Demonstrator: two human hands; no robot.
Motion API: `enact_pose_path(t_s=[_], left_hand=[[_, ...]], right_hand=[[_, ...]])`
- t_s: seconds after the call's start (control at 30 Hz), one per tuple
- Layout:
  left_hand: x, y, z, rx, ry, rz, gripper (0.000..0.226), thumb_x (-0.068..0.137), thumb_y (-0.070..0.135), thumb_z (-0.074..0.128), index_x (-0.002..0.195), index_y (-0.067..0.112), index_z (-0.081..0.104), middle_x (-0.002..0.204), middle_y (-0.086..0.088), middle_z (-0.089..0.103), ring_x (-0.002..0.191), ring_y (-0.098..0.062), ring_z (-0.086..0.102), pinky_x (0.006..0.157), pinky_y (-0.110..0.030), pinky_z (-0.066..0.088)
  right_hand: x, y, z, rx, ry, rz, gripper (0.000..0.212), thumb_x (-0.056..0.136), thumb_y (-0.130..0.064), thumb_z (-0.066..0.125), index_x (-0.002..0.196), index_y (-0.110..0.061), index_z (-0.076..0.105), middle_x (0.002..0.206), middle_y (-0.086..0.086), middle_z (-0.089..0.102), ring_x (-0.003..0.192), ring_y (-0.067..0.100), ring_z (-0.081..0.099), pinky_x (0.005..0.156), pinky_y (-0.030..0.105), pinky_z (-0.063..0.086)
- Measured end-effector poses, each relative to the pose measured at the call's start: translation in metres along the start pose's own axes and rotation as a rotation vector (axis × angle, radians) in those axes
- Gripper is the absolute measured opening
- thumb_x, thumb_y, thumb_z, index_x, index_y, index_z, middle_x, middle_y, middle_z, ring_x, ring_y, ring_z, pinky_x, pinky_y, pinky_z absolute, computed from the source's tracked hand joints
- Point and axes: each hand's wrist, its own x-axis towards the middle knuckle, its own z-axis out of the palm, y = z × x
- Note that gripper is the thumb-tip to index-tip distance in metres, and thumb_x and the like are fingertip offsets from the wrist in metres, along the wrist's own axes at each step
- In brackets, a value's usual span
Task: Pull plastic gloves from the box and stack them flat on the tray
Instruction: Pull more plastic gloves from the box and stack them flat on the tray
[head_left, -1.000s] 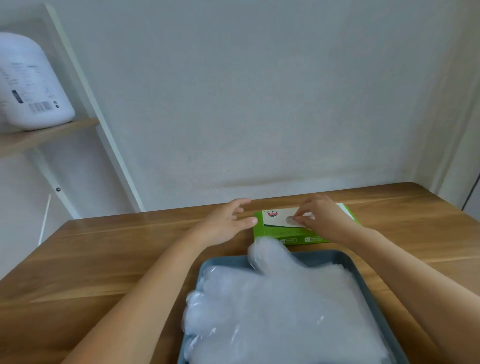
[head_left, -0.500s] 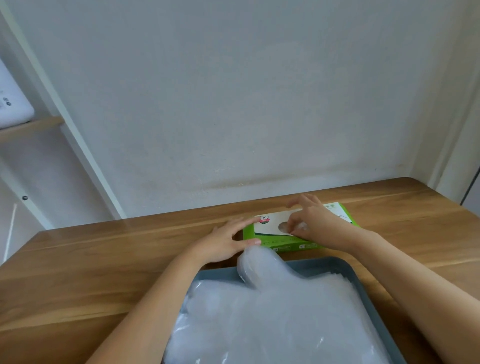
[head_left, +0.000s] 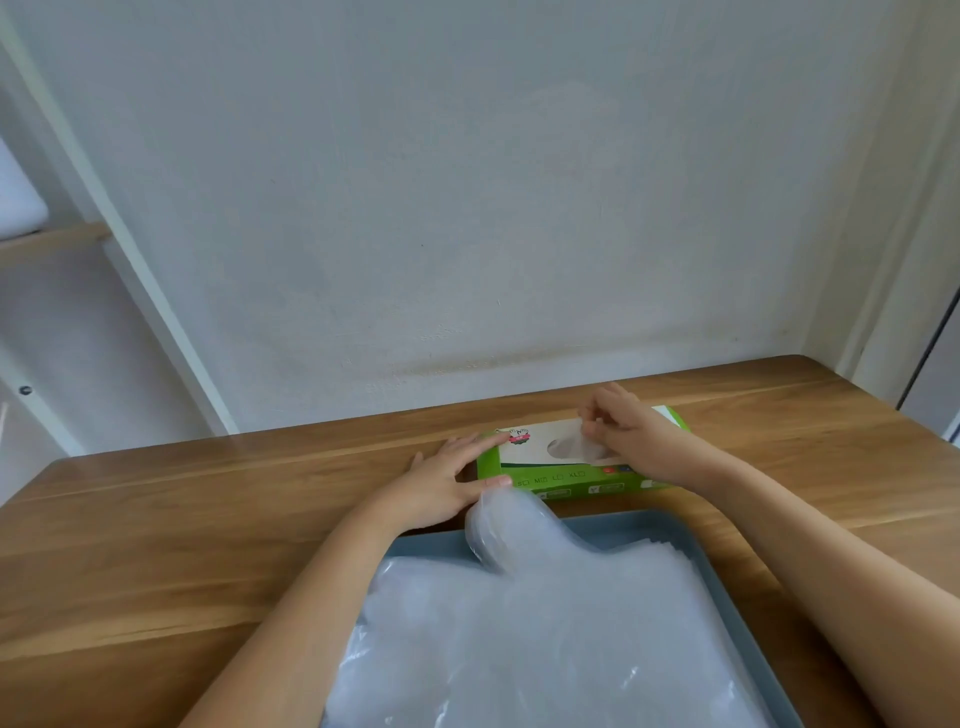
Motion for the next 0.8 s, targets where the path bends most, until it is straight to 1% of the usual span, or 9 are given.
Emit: enact_pose_path(t_s=[0.13,0.2,0.27,0.37,0.47,0.5,0.57,0.7,0.8], left_hand=[[0.0,0.001,0.0,-0.004,-0.003,-0.002,0.057,0.094,0.05,0.05,0.145,0.053,0.024,0.162,0.009,0.011,0.149,-0.01,-0.007,0.116,-0.048,-0.012],[0.0,0.001,0.0,-0.002,-0.007,-0.002,0.057,0.094,0.05,0.049,0.144,0.053,0.023,0.162,0.008,0.01,0.148,-0.01,-0.007,0.116,-0.047,-0.012],[0.0,0.0,0.0,-0.003,-0.01,-0.002,0.057,0.094,0.05,0.049,0.144,0.053,0.022,0.162,0.008,0.009,0.148,-0.009,-0.007,0.116,-0.047,-0.013],[0.0,-0.001,0.001,-0.005,-0.007,-0.001,0.056,0.094,0.051,0.049,0.143,0.055,0.022,0.162,0.01,0.009,0.148,-0.009,-0.007,0.116,-0.047,-0.013],[0.0,-0.001,0.001,-0.007,-0.008,0.002,0.056,0.094,0.051,0.049,0.143,0.055,0.022,0.161,0.011,0.01,0.148,-0.008,-0.007,0.116,-0.047,-0.013],[0.001,-0.001,0.001,-0.008,-0.008,0.003,0.056,0.094,0.051,0.048,0.143,0.055,0.022,0.161,0.012,0.01,0.148,-0.008,-0.007,0.116,-0.047,-0.013],[0.0,-0.001,0.0,-0.005,-0.011,0.003,0.056,0.094,0.051,0.048,0.143,0.055,0.021,0.161,0.012,0.009,0.148,-0.008,-0.007,0.117,-0.047,-0.013],[0.0,-0.001,0.0,-0.009,-0.004,0.007,0.056,0.094,0.051,0.048,0.143,0.055,0.022,0.161,0.011,0.011,0.148,-0.008,-0.007,0.117,-0.047,-0.013],[0.0,-0.001,0.0,-0.009,-0.003,0.006,0.057,0.095,0.05,0.048,0.145,0.053,0.022,0.161,0.011,0.012,0.148,-0.007,-0.006,0.117,-0.046,-0.013]], right_hand=[[-0.002,0.002,-0.007,0.383,0.154,0.096,0.014,0.099,-0.019,0.047,0.087,-0.017,0.055,0.109,0.007,0.062,0.099,0.02,0.056,0.091,0.034,0.044],[-0.002,0.004,-0.008,0.462,0.164,0.086,0.012,0.097,-0.023,0.053,0.088,-0.019,0.059,0.106,0.006,0.064,0.098,0.019,0.058,0.089,0.033,0.046],[-0.001,0.004,-0.005,0.379,0.099,0.069,0.01,0.089,-0.03,0.064,0.097,-0.024,0.063,0.108,-0.005,0.063,0.101,0.012,0.057,0.082,0.024,0.046],[0.001,0.005,-0.002,0.165,0.016,0.059,0.036,0.076,-0.037,0.077,0.11,-0.036,0.064,0.125,-0.014,0.053,0.111,0.007,0.049,0.087,0.018,0.043],[0.002,0.004,0.002,0.086,0.097,0.001,0.014,0.079,-0.025,0.076,0.093,-0.026,0.073,0.117,-0.011,0.056,0.099,0.005,0.055,0.079,0.009,0.044],[0.002,0.004,0.003,0.122,0.129,0.009,0.004,0.081,-0.02,0.074,0.085,-0.022,0.074,0.114,-0.008,0.058,0.093,0.006,0.057,0.074,0.012,0.048],[0.002,0.006,0.003,0.177,0.172,0.038,0.01,0.084,-0.017,0.071,0.075,-0.02,0.071,0.105,-0.005,0.063,0.085,0.01,0.06,0.072,0.022,0.053],[0.002,0.006,-0.012,0.812,0.204,0.142,0.012,0.092,-0.017,0.058,0.085,-0.01,0.066,0.09,0.007,0.067,0.08,0.018,0.063,0.072,0.03,0.053],[0.004,0.003,-0.03,1.409,0.255,0.087,0.01,0.081,-0.02,0.063,0.085,-0.011,0.061,0.079,0.001,0.064,0.076,0.014,0.063,0.068,0.026,0.055]])
